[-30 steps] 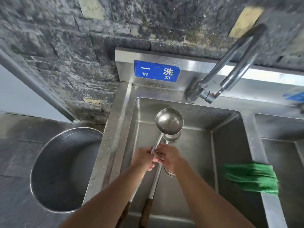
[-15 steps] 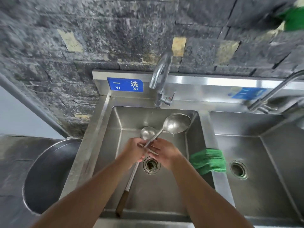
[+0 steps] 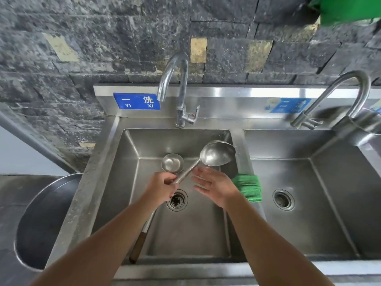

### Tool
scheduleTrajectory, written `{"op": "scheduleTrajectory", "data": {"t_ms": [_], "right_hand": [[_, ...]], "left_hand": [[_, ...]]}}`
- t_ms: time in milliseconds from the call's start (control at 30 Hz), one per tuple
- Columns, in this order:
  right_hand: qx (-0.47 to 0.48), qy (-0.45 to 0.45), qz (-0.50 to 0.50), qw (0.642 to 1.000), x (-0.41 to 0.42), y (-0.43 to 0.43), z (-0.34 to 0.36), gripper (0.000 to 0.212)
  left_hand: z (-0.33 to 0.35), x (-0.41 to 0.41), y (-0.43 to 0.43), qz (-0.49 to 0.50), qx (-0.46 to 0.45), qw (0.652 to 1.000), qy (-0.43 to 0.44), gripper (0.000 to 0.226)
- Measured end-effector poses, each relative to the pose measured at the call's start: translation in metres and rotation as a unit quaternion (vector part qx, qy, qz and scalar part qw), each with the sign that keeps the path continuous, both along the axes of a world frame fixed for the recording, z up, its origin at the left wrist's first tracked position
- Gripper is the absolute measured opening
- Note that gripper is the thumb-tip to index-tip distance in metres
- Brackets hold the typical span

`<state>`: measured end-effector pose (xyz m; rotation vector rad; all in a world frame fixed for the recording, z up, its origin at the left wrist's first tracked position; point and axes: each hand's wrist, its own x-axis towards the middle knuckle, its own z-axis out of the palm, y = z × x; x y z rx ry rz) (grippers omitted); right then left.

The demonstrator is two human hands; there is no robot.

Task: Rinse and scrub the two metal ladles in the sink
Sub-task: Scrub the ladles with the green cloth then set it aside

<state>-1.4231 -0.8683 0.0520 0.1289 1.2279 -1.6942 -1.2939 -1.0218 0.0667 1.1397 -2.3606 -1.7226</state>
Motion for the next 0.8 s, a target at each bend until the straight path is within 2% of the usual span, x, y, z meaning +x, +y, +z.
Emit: {"op": "scheduleTrajectory", "data": {"t_ms": [133, 167, 200, 233, 267, 300, 333, 367, 433, 467, 533, 600, 667, 800], "right_hand": [[0.001, -0.023, -0.168, 0.986, -0.048, 0.040, -0.006, 0.021], [0.044, 0.014, -0.188, 0.981, -0.059, 0.049, -0.006, 0.019], [0.131, 0.077, -0.193, 0.969, -0.069, 0.057, -0.009, 0.018], [0.246, 0.157, -0.173, 0.940, -0.078, 0.065, -0.014, 0.020], [0.369, 0.241, -0.135, 0.888, -0.083, 0.075, -0.020, 0.024], [0.454, 0.306, -0.093, 0.831, -0.085, 0.084, -0.024, 0.030], [0.499, 0.342, -0.054, 0.794, -0.085, 0.092, -0.029, 0.038], [0.513, 0.347, -0.021, 0.785, -0.084, 0.099, -0.037, 0.050], [0.504, 0.301, 0.022, 0.809, -0.082, 0.106, -0.052, 0.075], [0.492, 0.275, 0.028, 0.825, -0.082, 0.107, -0.061, 0.079], [0.468, 0.249, 0.016, 0.847, -0.080, 0.105, -0.072, 0.073], [0.462, 0.248, 0.002, 0.851, -0.079, 0.105, -0.079, 0.064], [0.483, 0.259, 0.008, 0.836, -0.080, 0.106, -0.081, 0.057], [0.578, 0.331, 0.025, 0.746, -0.079, 0.117, -0.080, 0.039]], "left_hand": [[-0.014, -0.001, 0.005, 0.012, 0.078, 0.997, 0.000, 0.014], [-0.018, -0.003, 0.007, 0.010, 0.088, 0.996, -0.005, 0.015], [-0.023, -0.005, 0.009, 0.007, 0.095, 0.995, -0.011, 0.016], [-0.028, -0.008, 0.012, 0.006, 0.100, 0.995, -0.021, 0.017], [-0.032, -0.010, 0.016, 0.008, 0.103, 0.994, -0.028, 0.015], [-0.036, -0.012, 0.019, 0.011, 0.107, 0.994, -0.032, 0.013], [-0.039, -0.015, 0.023, 0.014, 0.110, 0.993, -0.032, 0.011], [-0.042, -0.017, 0.026, 0.017, 0.115, 0.993, -0.033, 0.011], [-0.047, -0.023, 0.031, 0.021, 0.119, 0.992, -0.033, 0.012], [-0.049, -0.024, 0.033, 0.022, 0.119, 0.992, -0.031, 0.012], [-0.051, -0.026, 0.035, 0.017, 0.119, 0.992, -0.031, 0.011], [-0.052, -0.026, 0.036, 0.009, 0.123, 0.992, -0.032, 0.010], [-0.052, -0.023, 0.036, 0.001, 0.122, 0.992, -0.037, 0.010], [-0.050, -0.009, 0.034, 0.006, 0.112, 0.993, -0.042, 0.010]]}}
